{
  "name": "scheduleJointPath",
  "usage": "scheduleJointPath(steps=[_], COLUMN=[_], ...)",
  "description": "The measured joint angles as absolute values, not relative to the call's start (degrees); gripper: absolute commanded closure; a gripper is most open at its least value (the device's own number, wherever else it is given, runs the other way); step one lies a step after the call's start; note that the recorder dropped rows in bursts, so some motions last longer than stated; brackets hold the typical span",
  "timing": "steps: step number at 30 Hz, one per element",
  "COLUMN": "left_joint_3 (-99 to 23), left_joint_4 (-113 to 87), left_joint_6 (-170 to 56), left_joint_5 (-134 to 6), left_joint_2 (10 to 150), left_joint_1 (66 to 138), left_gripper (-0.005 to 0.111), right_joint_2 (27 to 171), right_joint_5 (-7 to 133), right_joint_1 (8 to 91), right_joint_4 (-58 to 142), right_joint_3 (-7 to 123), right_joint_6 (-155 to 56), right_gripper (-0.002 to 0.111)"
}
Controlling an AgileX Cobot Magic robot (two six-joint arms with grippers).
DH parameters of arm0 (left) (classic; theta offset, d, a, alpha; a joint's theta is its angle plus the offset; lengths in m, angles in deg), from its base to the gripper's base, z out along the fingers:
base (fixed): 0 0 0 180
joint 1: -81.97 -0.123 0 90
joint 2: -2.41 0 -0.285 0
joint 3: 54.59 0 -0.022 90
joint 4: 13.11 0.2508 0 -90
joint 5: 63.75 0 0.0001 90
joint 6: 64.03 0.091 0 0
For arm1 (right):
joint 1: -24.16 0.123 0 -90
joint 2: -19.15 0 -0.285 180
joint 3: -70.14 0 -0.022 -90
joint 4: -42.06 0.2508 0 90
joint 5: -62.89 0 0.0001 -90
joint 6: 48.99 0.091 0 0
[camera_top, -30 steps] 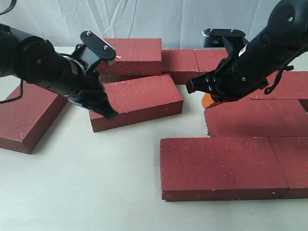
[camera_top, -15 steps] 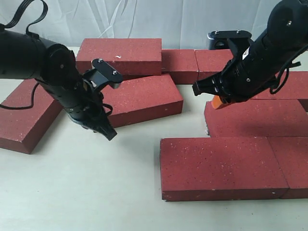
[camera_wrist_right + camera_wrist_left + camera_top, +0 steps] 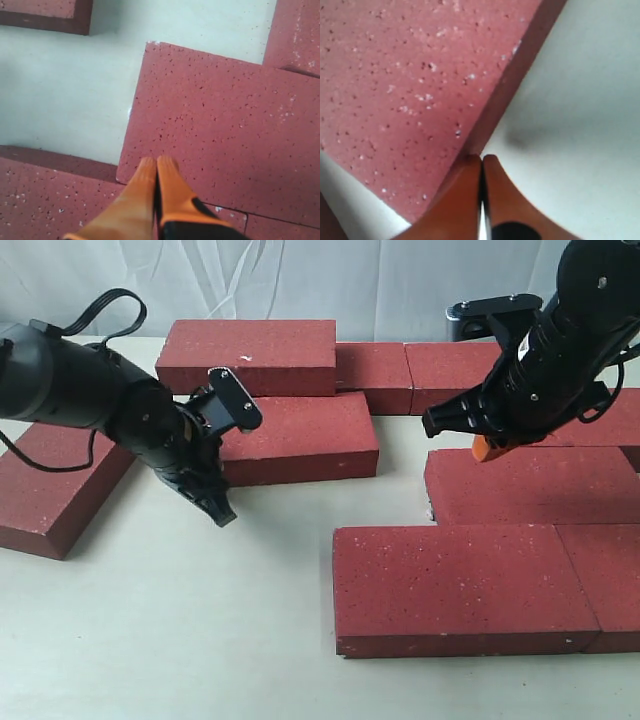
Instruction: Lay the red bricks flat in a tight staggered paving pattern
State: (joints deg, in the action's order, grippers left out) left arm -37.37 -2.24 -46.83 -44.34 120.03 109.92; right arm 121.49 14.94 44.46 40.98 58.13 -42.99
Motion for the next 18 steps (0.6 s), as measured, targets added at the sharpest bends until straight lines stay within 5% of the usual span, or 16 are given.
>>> scheduleJointPath(steps=[18], left_joint_3=[-37.4], left_joint_4=[-17.4], left_joint_6=[-47.0], left_joint_5=[-48.8], left_joint_2=[118.3], left_joint_1=[106.6], left_gripper=[0.107], right_joint_2=[121.5], right_joint_5=[16.1], right_joint_1=[44.5], right_joint_4=[41.3], right_joint_3=[58.1], right_joint_6=[-42.9], right_gripper=[0.109])
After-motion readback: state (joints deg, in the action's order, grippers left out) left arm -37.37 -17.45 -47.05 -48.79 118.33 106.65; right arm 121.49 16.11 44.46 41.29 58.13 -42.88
